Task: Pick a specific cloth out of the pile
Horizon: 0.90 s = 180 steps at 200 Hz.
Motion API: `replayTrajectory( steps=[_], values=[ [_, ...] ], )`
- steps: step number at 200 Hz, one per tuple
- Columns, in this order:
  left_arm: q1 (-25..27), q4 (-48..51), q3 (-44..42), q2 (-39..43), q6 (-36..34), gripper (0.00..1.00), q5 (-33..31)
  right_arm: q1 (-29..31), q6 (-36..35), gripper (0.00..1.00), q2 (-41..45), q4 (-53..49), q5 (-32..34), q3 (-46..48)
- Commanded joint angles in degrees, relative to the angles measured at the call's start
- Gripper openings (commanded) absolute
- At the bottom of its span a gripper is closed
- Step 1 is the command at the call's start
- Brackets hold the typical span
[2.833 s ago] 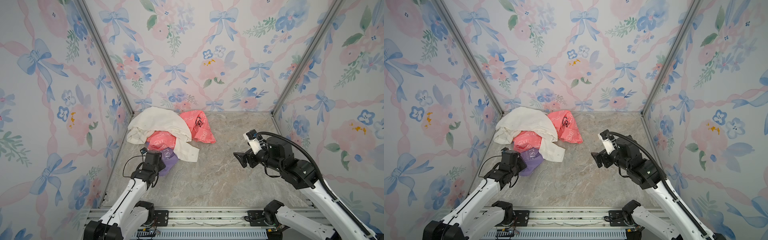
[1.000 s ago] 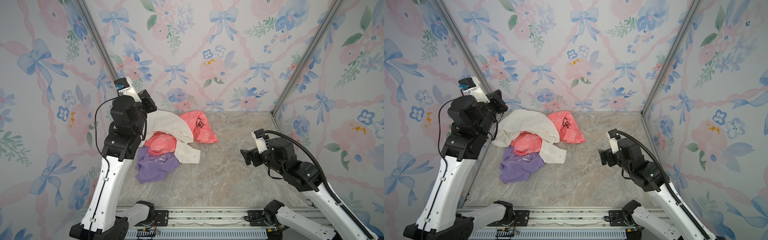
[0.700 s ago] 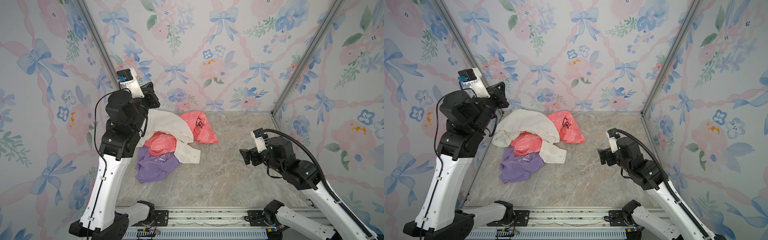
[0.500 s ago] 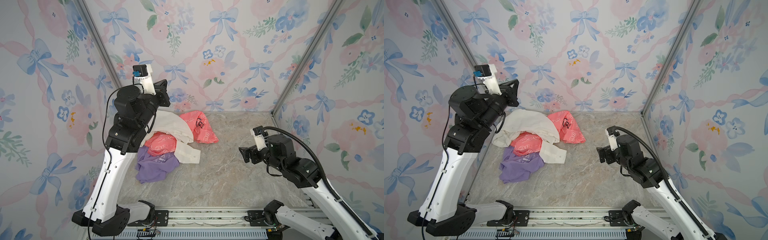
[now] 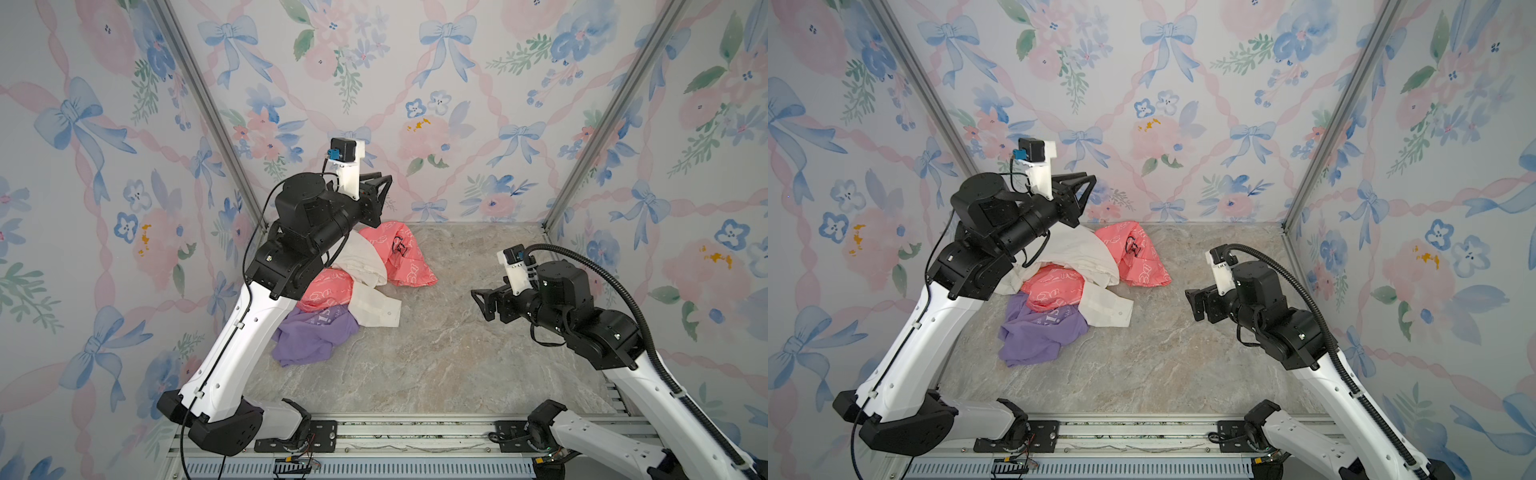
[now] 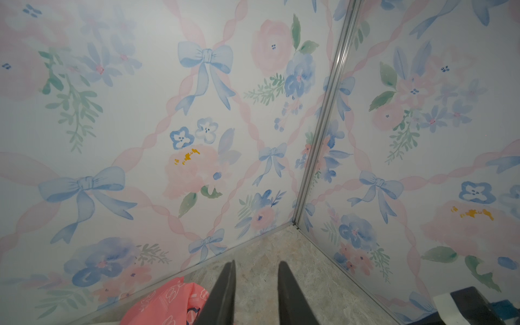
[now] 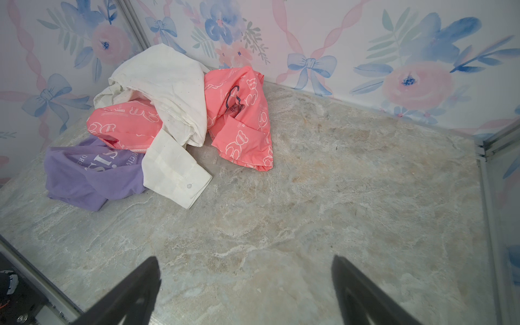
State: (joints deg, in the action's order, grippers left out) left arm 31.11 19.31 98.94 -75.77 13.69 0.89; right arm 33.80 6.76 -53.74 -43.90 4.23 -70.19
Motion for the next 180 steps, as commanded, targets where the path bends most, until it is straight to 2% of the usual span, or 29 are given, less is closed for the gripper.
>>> replayTrajectory(
  steps=[1, 12, 23, 54, 112, 146, 180],
  values=[
    [-0.2, 1.3, -11.2, 5.0, 6.8, 0.51, -13.4, 0.0, 1.3, 0.97, -0.9, 0.0, -1.2, -1.7],
    [-0.7, 1.3, -17.7, 8.3, 10.1, 0.67, -17.8, -0.1, 1.7, 0.97, -1.2, -0.5, -1.5, -2.0],
    [-1.8, 1.6, -23.8, 11.7, 13.4, 0.75, -19.9, 0.0, 1.8, 0.97, -1.4, -0.9, -1.8, -2.4],
    [-6.5, 3.7, -37.5, 17.8, 22.2, 0.97, -18.3, -0.1, 2.1, 0.97, -0.6, -1.0, -0.9, -1.5],
    [-13.4, 9.0, -49.7, 17.6, 28.3, 0.98, -12.4, -0.2, 2.2, 0.97, 0.8, 0.3, 0.6, 0.4],
    [-13.8, 9.9, -56.2, 19.1, 30.5, 0.98, -12.8, -0.3, 2.6, 0.97, 0.4, 0.2, -2.2, 0.8],
    [-15.5, 13.6, -57.0, 18.1, 31.0, 0.98, -15.3, -0.2, 2.4, 0.97, 1.5, -2.1, -1.8, 0.5]
  ],
)
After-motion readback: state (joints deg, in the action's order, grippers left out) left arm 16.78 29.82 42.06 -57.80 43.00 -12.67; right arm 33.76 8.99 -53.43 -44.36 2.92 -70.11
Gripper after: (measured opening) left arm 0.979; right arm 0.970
